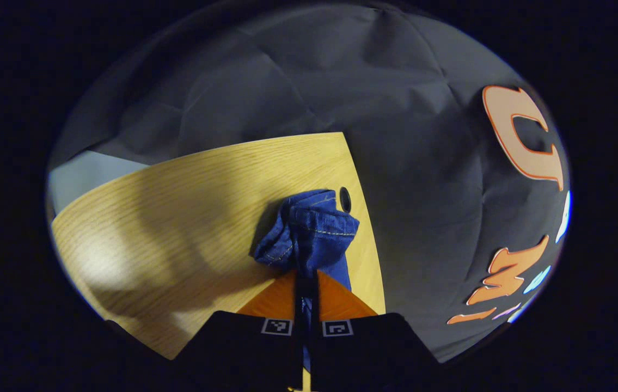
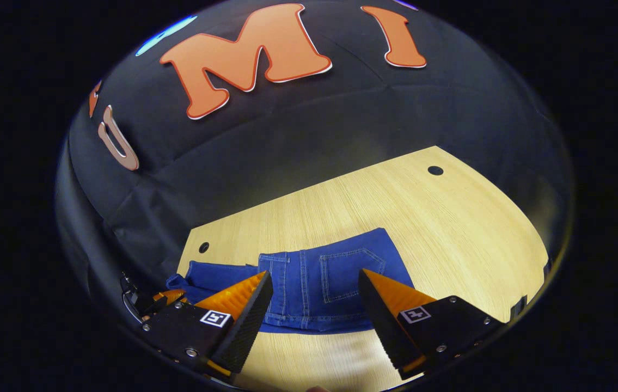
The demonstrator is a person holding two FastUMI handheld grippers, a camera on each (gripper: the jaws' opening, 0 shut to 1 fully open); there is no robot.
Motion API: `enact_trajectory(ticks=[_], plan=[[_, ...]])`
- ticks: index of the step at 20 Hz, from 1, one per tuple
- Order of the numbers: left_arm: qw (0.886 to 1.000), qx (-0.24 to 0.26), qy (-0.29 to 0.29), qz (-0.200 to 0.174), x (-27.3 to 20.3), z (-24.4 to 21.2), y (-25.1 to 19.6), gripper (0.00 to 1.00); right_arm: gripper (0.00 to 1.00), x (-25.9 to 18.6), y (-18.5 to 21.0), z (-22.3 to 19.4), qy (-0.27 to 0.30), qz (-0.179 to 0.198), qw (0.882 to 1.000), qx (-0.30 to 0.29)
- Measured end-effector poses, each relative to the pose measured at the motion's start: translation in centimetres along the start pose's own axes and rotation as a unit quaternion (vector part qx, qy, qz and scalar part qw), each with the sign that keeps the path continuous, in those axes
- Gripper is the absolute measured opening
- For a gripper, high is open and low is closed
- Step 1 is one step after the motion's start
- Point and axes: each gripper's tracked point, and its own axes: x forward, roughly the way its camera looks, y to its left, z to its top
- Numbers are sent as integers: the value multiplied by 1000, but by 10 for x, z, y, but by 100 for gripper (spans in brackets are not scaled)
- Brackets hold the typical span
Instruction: Grasp the waist and the cuffs of the jeans and fold them to make the two legs overlap; first hold the waist and fold one-third of the jeans toward the cuffs, then hold the cuffs and fold the remaining one-third in the same direction to finish folding.
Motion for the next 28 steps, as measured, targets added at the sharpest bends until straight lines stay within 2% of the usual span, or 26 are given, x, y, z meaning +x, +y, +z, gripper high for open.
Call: enact_trajectory(ticks=[5,9,14,16,19,22,28], plan=[[997,70,-42,-19,-38,1,-58,5,97,5,-14,15,-11,8,1000,-27],[984,155,-70,-43,-75,-15,-122,5,97,4,-26,32,-22,22,999,-36],[962,245,-79,-90,-104,-62,-212,5,98,0,-44,49,-35,38,998,-35],[948,293,-78,-100,-112,-85,-244,5,98,-4,-51,55,-41,43,998,-38],[925,357,-68,-109,-99,-127,-288,5,98,-10,-65,69,-59,45,996,-49],[912,388,-48,-126,-95,-176,-318,5,97,-19,-82,84,-80,36,994,-68],[886,444,-5,-132,-75,-267,-353,5,97,-36,-116,105,-111,28,990,-82]])
